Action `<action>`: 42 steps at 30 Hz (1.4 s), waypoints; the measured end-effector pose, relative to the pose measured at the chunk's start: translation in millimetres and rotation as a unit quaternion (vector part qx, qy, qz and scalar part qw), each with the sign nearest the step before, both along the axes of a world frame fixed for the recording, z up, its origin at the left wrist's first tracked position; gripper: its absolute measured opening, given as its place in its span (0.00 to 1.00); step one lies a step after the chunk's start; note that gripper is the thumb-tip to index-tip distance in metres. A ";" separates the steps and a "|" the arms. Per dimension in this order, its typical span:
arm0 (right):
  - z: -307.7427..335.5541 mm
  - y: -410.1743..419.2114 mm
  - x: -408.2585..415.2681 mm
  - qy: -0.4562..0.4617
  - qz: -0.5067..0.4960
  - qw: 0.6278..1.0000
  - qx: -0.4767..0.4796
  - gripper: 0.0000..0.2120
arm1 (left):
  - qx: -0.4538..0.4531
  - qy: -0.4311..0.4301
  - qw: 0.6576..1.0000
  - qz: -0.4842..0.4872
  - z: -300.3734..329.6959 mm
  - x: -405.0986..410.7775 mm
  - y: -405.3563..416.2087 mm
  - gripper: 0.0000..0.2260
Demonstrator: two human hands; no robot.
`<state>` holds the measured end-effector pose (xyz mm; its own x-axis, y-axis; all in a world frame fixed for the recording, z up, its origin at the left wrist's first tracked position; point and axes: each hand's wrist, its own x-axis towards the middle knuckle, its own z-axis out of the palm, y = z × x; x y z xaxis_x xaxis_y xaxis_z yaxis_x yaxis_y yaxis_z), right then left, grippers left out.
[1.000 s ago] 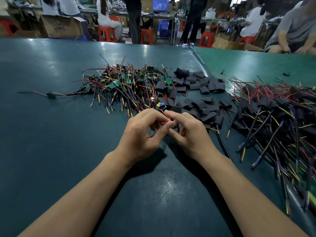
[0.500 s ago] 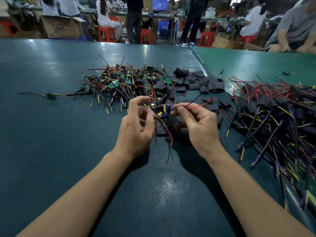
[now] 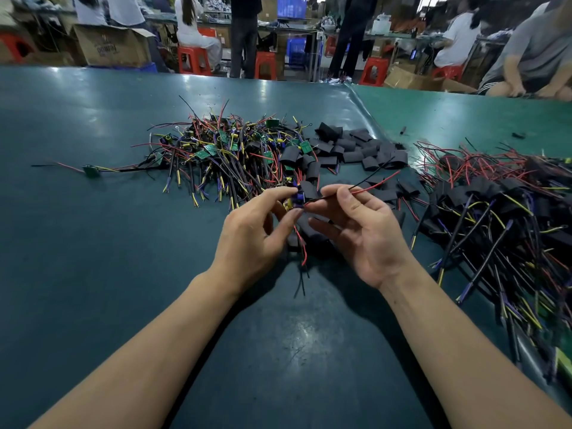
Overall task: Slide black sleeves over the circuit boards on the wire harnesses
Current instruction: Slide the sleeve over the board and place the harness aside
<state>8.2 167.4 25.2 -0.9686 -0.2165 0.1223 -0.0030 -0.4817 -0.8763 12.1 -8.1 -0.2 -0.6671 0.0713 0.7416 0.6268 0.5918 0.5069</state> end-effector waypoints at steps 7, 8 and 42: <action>0.9 -2.8 2.3 -0.036 0.095 0.991 0.084 0.13 | 0.113 0.120 0.986 -0.013 5.7 6.8 1.1 0.12; 0.6 -4.6 2.9 -0.050 0.105 0.987 0.115 0.18 | 0.075 0.127 0.988 -0.043 5.3 8.2 1.9 0.12; 21.4 25.2 -4.6 -0.031 -0.022 0.994 -0.100 0.11 | -0.248 -0.089 0.964 -0.040 -2.5 -2.2 3.4 0.10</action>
<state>3.6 192.6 46.6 -0.9836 -0.1505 0.0993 0.0221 -0.6473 -0.7619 9.8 -4.7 -2.7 -0.7585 0.4440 0.4769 0.6093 0.7428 0.2775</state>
